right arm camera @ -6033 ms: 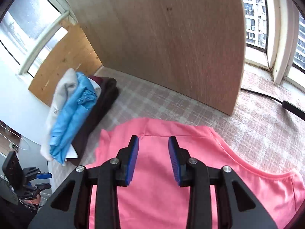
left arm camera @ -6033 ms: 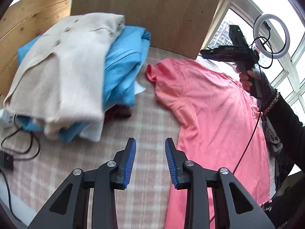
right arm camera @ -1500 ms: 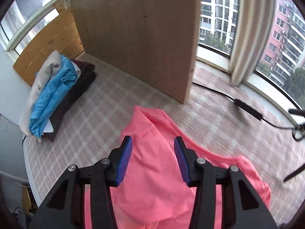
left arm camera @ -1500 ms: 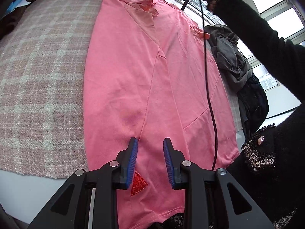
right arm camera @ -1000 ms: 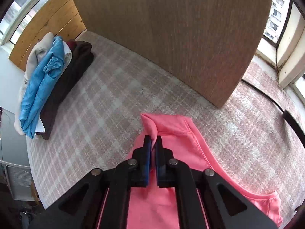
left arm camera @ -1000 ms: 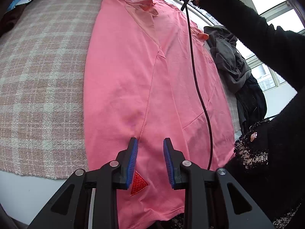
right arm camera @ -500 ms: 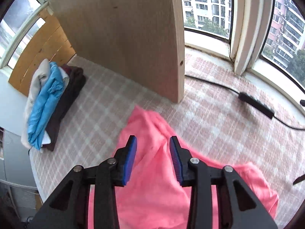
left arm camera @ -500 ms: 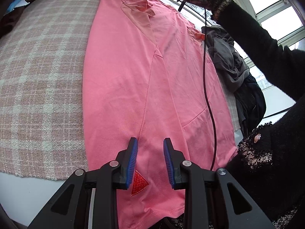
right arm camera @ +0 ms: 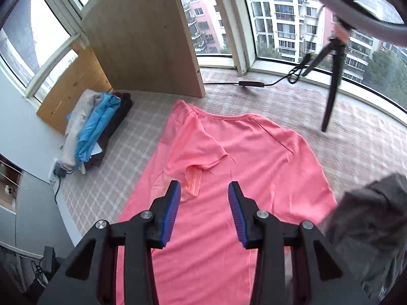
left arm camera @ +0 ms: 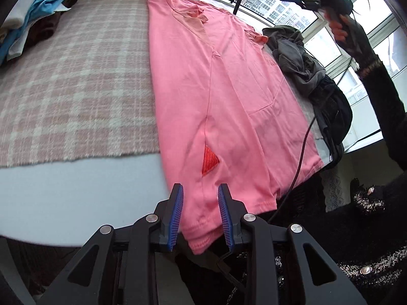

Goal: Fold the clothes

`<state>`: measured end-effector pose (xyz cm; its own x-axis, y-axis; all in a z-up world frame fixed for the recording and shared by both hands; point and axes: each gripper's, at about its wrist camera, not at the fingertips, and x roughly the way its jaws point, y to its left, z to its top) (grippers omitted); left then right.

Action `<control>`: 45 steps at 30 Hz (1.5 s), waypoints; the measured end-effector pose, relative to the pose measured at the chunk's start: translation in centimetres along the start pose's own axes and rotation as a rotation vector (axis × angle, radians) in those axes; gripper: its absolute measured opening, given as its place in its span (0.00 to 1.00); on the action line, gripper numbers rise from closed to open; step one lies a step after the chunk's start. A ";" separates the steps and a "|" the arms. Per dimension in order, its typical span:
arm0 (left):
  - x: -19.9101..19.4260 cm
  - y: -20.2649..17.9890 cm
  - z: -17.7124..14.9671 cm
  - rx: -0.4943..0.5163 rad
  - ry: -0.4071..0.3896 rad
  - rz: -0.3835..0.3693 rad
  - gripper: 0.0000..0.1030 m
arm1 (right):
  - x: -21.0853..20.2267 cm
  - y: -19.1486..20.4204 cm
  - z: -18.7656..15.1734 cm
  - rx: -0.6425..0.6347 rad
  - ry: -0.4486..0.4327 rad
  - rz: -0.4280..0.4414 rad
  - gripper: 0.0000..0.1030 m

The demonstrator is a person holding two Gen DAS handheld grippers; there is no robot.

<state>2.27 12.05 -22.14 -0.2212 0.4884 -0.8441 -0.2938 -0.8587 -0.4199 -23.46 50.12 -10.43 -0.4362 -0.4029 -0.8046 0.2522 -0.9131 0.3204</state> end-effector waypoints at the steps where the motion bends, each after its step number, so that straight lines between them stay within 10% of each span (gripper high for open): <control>1: -0.1 -0.1 -0.7 0.007 -0.001 -0.008 0.26 | -1.6 0.3 -2.0 0.010 -0.010 -0.015 0.41; 7: 2.2 -2.2 -4.7 0.084 0.097 -0.056 0.26 | -9.6 0.9 -13.6 0.095 -0.021 -0.085 0.42; 13: 0.5 -6.0 -5.6 0.136 0.068 -0.058 0.26 | -16.8 -1.1 -18.4 0.170 -0.072 -0.161 0.42; 19: 3.3 -14.9 -0.4 0.318 -0.011 -0.145 0.36 | -17.2 -3.7 -15.7 0.167 -0.132 -0.155 0.42; 27: 11.8 -25.6 4.7 0.447 0.024 -0.109 0.36 | -7.5 -9.1 -9.0 0.122 -0.047 -0.112 0.42; 45: 16.8 -28.7 3.5 0.543 0.122 0.037 0.43 | 9.4 -18.1 0.0 0.114 0.121 -0.046 0.42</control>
<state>3.69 45.41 -23.13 -0.1409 0.4107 -0.9008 -0.7321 -0.6558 -0.1844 -32.12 62.88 -23.80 -0.3365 -0.3559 -0.8718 0.1321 -0.9345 0.3305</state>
